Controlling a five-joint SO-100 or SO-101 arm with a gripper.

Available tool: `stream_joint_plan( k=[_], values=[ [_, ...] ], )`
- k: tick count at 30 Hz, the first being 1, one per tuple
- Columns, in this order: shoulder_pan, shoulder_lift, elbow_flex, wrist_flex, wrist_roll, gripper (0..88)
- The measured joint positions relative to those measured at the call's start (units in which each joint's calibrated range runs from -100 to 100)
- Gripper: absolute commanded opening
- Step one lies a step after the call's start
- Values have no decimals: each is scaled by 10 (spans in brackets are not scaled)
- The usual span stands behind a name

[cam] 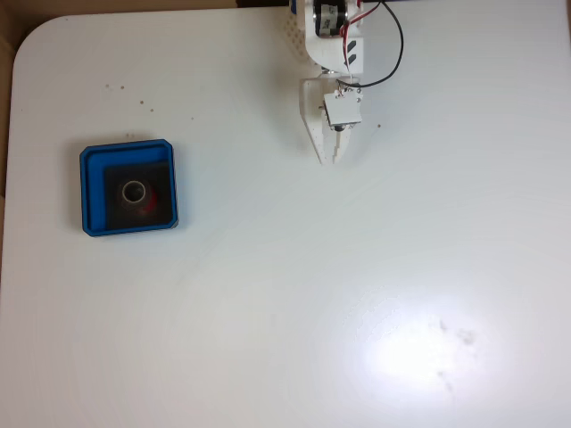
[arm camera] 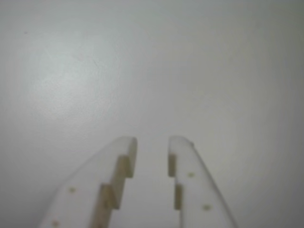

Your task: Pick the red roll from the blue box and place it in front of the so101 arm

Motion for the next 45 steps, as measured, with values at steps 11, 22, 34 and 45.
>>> stream_joint_plan(
  k=[11,22,34,45],
  values=[
    [0,0,0,0,0,5],
    [0,0,0,0,0,5],
    [73,0,0,0,0,5],
    [442,0,0,0,0,5]
  ],
)
